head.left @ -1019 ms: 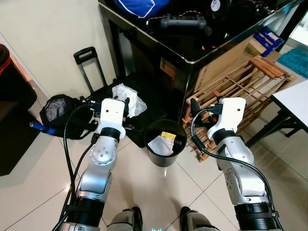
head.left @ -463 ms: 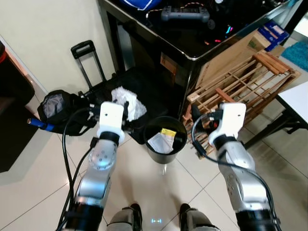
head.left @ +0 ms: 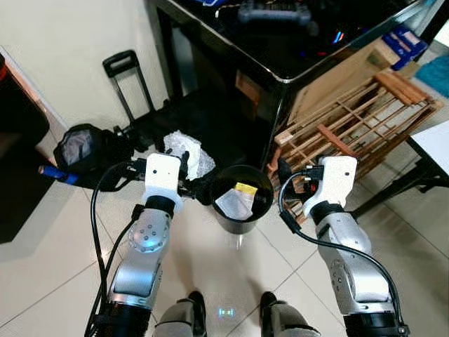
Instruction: Picking trash to rubbish bin
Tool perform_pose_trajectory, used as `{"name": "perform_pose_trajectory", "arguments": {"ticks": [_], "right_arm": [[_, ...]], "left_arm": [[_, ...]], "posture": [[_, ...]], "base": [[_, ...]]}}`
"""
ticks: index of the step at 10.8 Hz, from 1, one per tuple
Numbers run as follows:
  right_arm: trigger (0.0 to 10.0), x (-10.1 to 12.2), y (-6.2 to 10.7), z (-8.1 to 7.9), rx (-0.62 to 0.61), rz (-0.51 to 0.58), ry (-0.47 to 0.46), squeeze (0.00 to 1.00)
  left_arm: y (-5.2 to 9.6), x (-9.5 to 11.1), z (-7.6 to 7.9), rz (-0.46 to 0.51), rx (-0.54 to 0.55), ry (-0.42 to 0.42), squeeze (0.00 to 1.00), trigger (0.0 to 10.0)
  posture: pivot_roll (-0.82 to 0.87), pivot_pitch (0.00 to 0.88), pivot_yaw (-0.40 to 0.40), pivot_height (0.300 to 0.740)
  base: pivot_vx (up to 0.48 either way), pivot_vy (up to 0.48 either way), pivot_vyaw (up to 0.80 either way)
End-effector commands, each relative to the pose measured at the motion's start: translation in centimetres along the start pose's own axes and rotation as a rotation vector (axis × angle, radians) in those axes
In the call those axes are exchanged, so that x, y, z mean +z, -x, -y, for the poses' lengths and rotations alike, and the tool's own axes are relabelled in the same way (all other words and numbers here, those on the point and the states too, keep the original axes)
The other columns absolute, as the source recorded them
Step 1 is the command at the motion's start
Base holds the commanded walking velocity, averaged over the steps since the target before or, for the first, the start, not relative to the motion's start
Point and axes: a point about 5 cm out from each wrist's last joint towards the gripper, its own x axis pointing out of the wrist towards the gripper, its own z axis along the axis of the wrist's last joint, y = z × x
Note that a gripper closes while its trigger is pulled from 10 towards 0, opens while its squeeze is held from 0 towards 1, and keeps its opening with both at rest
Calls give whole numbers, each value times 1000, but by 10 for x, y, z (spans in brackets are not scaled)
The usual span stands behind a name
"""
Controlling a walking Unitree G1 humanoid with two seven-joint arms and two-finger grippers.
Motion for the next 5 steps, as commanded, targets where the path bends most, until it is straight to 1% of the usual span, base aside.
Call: {"name": "perform_pose_trajectory", "arguments": {"ticks": [1, 5], "right_arm": [[10000, 2, 1, -1, 0, 4, -1, 0], [10000, 3, -3, -2, 4, 8, 0, 0]], "left_arm": [[1, 0, 1, -6, -10, -7, 0, 10000], [-2, -1, 2, -11, -12, -24, 0, 10000]], "posture": [[4, 292, 38, 740], [6, 271, 43, 740]], "base": [[0, 0, 0], [0, 0, 0]]}}
